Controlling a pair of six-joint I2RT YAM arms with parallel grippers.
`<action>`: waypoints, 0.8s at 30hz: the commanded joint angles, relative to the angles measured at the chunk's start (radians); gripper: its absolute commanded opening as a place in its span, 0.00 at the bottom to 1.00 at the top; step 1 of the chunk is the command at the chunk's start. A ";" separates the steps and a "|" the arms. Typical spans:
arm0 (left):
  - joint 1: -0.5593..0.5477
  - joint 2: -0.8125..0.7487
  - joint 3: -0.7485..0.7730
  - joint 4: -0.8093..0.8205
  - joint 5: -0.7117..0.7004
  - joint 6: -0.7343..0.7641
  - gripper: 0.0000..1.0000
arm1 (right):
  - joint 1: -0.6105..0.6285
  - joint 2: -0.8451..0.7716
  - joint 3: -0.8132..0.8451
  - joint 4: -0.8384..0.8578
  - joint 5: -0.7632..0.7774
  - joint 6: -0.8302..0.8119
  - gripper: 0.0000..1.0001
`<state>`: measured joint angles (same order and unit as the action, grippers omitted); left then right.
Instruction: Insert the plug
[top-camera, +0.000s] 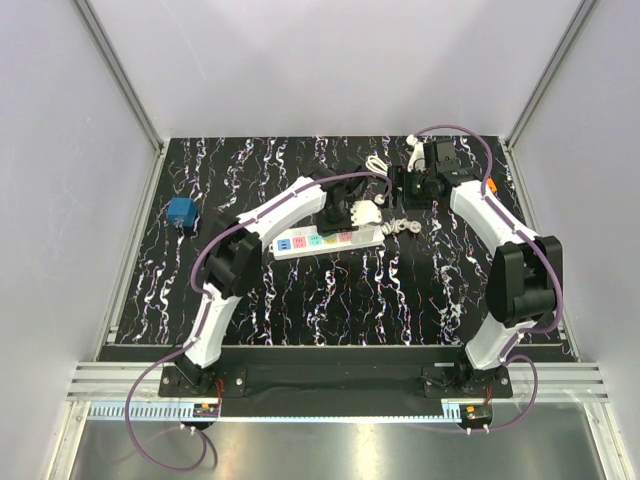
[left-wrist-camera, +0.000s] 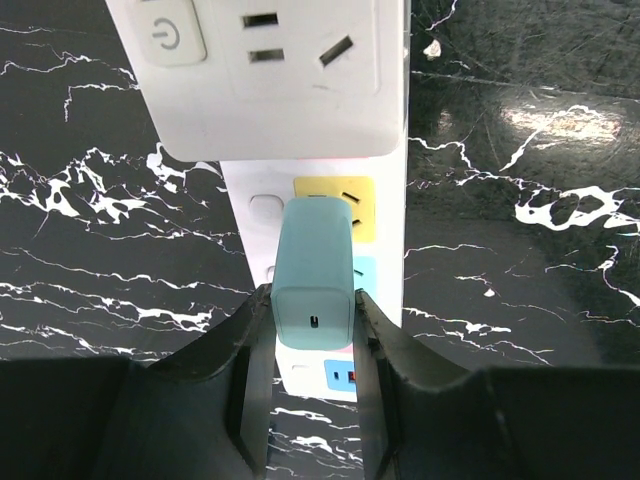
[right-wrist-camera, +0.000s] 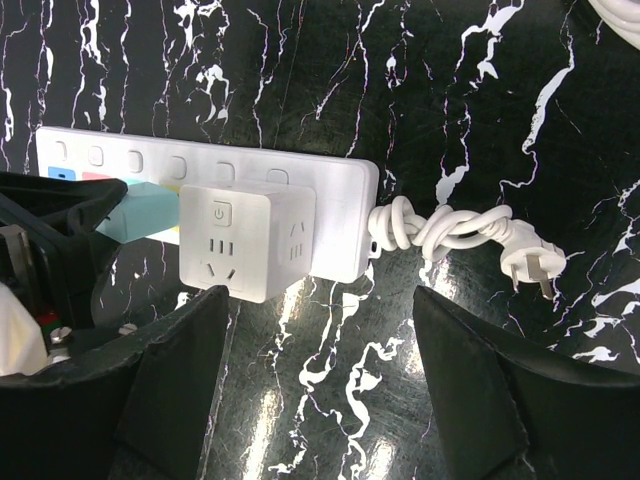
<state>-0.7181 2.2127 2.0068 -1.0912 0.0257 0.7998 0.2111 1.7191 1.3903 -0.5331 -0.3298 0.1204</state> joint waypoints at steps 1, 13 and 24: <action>-0.017 0.048 0.038 0.008 -0.001 -0.010 0.00 | -0.013 -0.059 -0.007 0.039 0.020 0.010 0.81; -0.020 0.123 0.113 0.002 0.023 -0.022 0.00 | -0.018 -0.075 -0.028 0.058 0.018 0.016 0.80; -0.041 0.170 0.113 0.004 0.011 -0.013 0.00 | -0.024 -0.070 -0.045 0.079 0.015 0.024 0.79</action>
<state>-0.7326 2.2959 2.1262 -1.1378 0.0051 0.7811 0.1913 1.6928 1.3499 -0.4908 -0.3222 0.1352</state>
